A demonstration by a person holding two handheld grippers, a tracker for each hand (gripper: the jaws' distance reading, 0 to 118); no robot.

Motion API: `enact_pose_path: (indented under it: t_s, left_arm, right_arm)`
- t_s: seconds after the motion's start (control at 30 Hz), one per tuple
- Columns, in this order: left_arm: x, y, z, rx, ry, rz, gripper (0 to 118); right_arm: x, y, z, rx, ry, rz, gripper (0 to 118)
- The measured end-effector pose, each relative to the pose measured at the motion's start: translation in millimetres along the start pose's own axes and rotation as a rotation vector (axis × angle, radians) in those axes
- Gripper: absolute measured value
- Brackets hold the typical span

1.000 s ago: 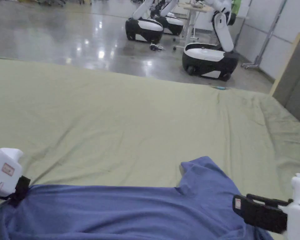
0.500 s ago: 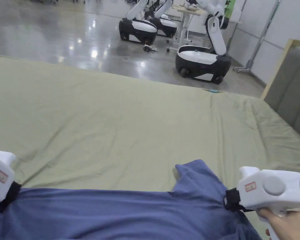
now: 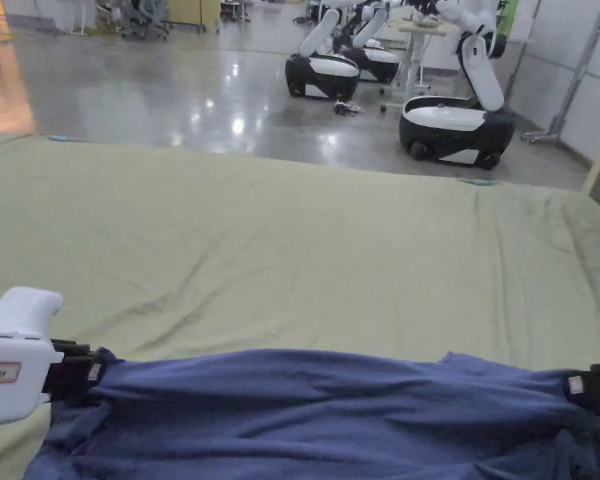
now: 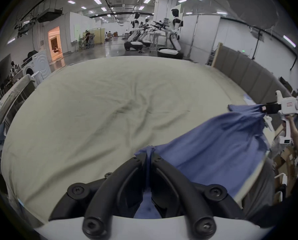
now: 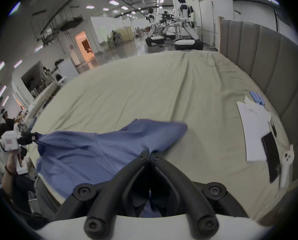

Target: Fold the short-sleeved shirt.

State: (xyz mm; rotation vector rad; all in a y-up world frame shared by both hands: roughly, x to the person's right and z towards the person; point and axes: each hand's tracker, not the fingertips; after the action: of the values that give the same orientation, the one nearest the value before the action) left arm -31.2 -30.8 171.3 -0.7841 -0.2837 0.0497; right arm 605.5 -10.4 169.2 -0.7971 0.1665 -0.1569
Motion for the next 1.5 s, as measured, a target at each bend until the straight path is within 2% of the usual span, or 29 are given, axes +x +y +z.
enact_pose_path:
  t_s: [0.13,0.23,0.43,0.5,0.53,0.6,0.63,0.77,0.83,1.0,1.1,1.13,1.27,1.3,1.33,1.37,1.4,1.5]
  left_arm:
    - [3.1,-50.2,35.8,-0.029,-0.042,0.033,6]
    - [-2.7,-83.6,46.9,-0.056,-0.055,0.076,6]
    - [-11.3,-116.3,27.7,-0.064,-0.067,0.17,6]
    - [-14.2,-116.4,27.4,-0.026,-0.062,0.166,8]
    - [-10.4,-117.3,29.6,-0.012,-0.068,0.166,22]
    - [-10.8,-114.6,39.3,0.042,-0.069,0.169,57]
    - [-7.4,-110.9,47.1,0.081,-0.076,0.159,59]
    - [22.6,-80.2,88.7,0.265,0.011,0.019,59]
    - [42.1,-63.3,106.9,0.358,0.038,-0.036,59]
    - [78.5,-36.5,114.3,0.517,-0.036,0.001,59]
    - [95.5,-31.3,92.8,0.519,-0.047,0.047,59]
    - [99.7,-31.0,86.0,0.509,-0.078,0.071,58]
    - [116.1,-35.8,63.5,0.486,-0.103,0.06,56]
    - [118.7,-36.7,60.0,0.473,-0.103,0.051,52]
    - [114.9,-40.3,54.0,0.466,-0.113,0.049,30]
    - [116.1,-41.3,50.7,0.449,-0.133,0.047,5]
    - [118.7,-42.6,47.7,0.414,-0.126,0.061,5]
    - [120.4,-47.0,41.9,0.381,-0.118,0.063,4]
  right_arm:
    - [4.0,-65.1,43.4,0.011,-0.021,-0.014,0]
    - [8.9,-109.7,59.6,-0.017,-0.026,-0.075,0]
    - [7.9,-150.4,38.2,-0.069,-0.05,-0.088,0]
    - [5.2,-152.3,28.1,-0.061,-0.068,-0.064,2]
    - [3.6,-152.9,26.7,-0.056,-0.065,-0.05,16]
    - [-0.2,-151.4,31.9,0.019,-0.078,0.013,55]
    - [-3.5,-148.1,37.3,0.048,-0.08,0.022,65]
    - [-24.7,-121.0,60.4,0.154,-0.099,0.09,71]
    - [-39.4,-105.0,70.5,0.225,-0.065,0.101,73]
    - [-82.5,-75.9,66.0,0.371,0.022,0.11,81]
    - [-113.0,-69.3,41.3,0.326,0.068,0.105,81]
    - [-111.7,-70.5,30.4,0.309,0.097,0.104,81]
    - [-148.6,-71.7,5.1,0.247,0.143,0.129,80]
    - [-155.6,-71.9,0.1,0.242,0.144,0.138,75]
    - [-162.0,-71.3,-5.4,0.217,0.151,0.165,56]
    - [-168.4,-71.1,-10.4,0.206,0.143,0.182,28]
    - [-175.2,-71.1,-16.9,0.187,0.12,0.206,0]
    - [-182.5,-72.9,-28.3,0.146,0.095,0.225,0]
